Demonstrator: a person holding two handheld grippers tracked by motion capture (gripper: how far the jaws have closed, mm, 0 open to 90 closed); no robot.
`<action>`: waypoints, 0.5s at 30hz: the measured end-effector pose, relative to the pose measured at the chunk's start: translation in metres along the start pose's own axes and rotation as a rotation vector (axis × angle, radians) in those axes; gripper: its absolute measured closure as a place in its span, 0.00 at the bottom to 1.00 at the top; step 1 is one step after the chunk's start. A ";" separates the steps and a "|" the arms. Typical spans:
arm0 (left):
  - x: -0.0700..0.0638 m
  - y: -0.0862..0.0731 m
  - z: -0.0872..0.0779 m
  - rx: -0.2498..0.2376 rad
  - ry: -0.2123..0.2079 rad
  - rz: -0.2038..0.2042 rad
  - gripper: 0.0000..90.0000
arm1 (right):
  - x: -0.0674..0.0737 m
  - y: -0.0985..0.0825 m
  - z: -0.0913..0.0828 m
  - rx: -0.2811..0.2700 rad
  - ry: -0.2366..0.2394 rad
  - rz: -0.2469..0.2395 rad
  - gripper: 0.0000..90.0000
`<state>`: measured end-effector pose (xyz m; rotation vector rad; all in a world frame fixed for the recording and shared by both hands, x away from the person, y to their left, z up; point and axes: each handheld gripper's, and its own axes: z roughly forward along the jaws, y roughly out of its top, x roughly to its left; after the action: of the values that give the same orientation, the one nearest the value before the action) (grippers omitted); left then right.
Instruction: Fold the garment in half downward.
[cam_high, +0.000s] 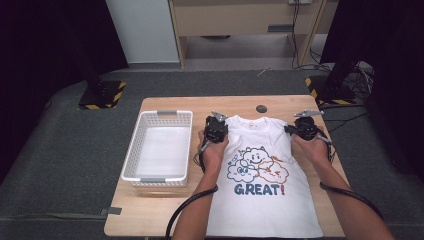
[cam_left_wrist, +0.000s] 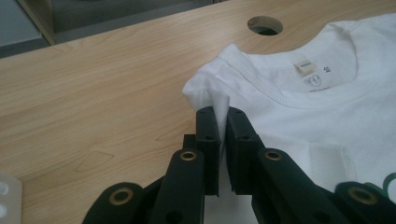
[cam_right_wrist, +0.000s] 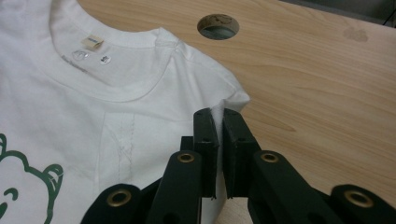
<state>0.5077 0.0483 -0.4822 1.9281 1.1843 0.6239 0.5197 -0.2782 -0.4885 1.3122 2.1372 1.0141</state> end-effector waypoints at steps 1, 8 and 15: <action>-0.001 0.001 -0.002 -0.004 0.001 0.002 0.95 | 0.000 0.001 -0.002 -0.002 -0.002 -0.004 0.95; -0.010 0.010 -0.018 -0.035 0.013 0.016 0.95 | 0.001 0.011 -0.018 -0.018 -0.017 -0.025 0.95; -0.021 0.017 -0.027 -0.066 0.009 0.005 0.96 | -0.002 0.019 -0.032 -0.027 -0.031 -0.037 0.95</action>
<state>0.4875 0.0349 -0.4524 1.8759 1.1509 0.6671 0.5098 -0.2865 -0.4536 1.2626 2.1097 0.9980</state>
